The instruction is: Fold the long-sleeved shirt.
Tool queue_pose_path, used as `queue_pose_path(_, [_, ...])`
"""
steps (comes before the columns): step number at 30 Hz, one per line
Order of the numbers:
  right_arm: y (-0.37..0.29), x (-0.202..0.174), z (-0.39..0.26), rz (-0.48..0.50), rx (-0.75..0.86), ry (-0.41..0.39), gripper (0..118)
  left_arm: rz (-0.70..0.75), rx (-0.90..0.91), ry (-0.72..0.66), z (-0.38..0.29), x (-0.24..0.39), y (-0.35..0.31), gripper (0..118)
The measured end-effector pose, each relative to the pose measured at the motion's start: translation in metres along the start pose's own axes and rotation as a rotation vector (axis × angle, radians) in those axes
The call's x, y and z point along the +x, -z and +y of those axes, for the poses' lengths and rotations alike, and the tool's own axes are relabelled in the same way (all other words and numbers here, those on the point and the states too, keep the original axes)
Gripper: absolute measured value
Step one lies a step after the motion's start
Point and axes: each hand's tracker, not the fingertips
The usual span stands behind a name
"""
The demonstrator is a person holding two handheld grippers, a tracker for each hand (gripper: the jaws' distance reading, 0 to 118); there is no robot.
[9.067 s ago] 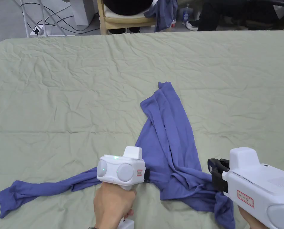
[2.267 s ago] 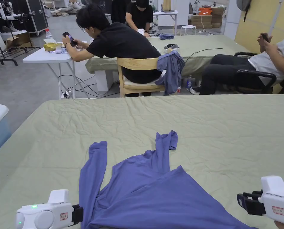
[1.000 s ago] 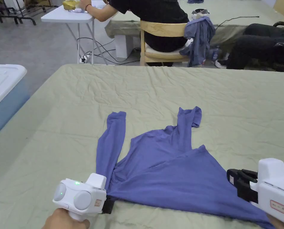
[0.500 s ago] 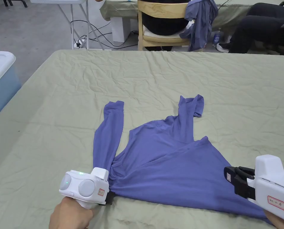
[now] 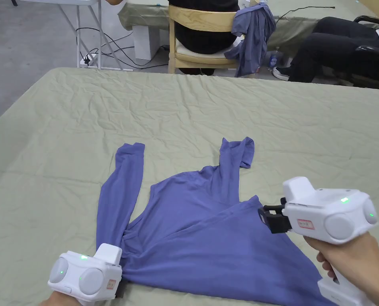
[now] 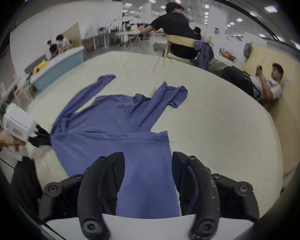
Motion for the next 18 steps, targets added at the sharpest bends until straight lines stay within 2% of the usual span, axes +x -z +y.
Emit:
queue_pose_path(2, [0.032, 0.009, 0.013, 0.024, -0.051, -0.043, 63, -0.004, 0.004, 0.0, -0.001, -0.004, 0.004, 9])
queue_pose_path(4, [0.062, 0.02, 0.022, 0.061, -0.097, -0.049, 63, -0.031, -0.009, -0.054, 0.002, -0.01, 0.006, 8])
queue_pose_path(8, [0.117, 0.029, 0.028, 0.036, -0.187, -0.134, 63, -0.037, -0.031, -0.043, 0.007, -0.012, 0.007, 8])
queue_pose_path(12, [0.162, 0.032, 0.018, 0.059, -0.289, -0.152, 61, -0.035, -0.029, -0.056, 0.006, -0.011, 0.011, 8])
queue_pose_path(14, [0.165, 0.035, 0.013, 0.074, -0.245, -0.086, 60, -0.035, -0.032, -0.058, 0.006, -0.011, 0.01, 8])
queue_pose_path(15, [0.162, 0.036, 0.014, 0.073, -0.247, -0.063, 52, -0.034, -0.034, -0.057, 0.006, -0.011, 0.01, 8])
queue_pose_path(18, [0.148, 0.033, 0.01, 0.085, -0.209, -0.102, 27, -0.021, -0.035, -0.044, 0.008, -0.001, 0.006, 8])
